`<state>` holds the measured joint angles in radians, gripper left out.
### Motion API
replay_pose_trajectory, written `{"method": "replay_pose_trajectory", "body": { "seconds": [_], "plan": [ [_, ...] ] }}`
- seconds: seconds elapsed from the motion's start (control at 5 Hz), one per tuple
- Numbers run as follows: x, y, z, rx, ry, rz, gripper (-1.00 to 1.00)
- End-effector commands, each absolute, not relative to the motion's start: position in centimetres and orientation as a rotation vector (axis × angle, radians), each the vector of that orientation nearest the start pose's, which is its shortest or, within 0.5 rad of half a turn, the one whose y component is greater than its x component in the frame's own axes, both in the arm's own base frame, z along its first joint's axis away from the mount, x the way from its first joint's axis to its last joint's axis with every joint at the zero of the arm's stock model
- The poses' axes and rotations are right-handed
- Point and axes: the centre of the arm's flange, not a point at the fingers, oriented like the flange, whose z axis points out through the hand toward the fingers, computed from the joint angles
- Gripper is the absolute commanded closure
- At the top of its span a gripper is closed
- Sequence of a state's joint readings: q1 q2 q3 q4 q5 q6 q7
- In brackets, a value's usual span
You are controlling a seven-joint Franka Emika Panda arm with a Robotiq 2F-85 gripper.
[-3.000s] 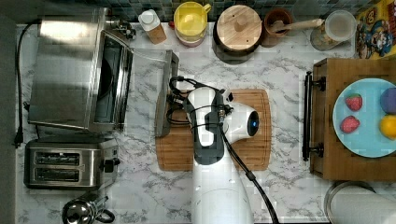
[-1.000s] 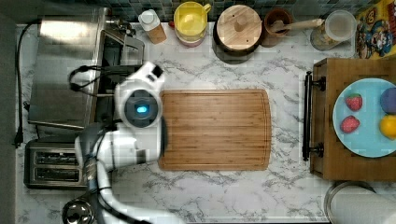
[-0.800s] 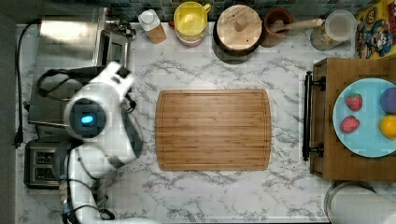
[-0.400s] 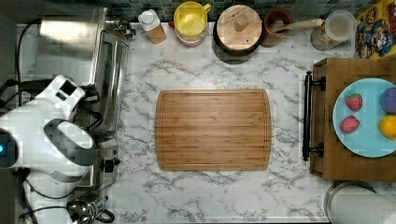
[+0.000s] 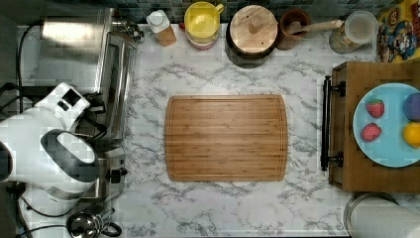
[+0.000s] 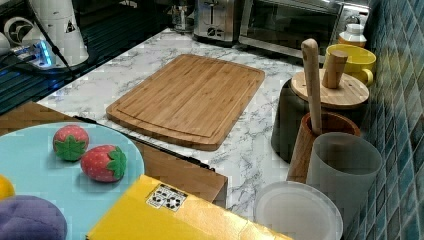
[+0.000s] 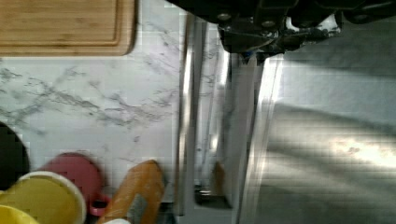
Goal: Close the oven.
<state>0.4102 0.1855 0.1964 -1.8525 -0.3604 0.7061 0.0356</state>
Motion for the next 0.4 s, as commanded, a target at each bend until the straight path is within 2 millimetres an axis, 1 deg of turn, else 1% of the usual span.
{"method": "replay_pose_trajectory", "body": {
  "seconds": [0.2,0.4],
  "plan": [
    [53.99,33.24,54.68,-2.977,0.118,-0.743,1.00],
    [53.99,33.24,54.68,-2.977,0.118,-0.743,1.00]
  ]
}}
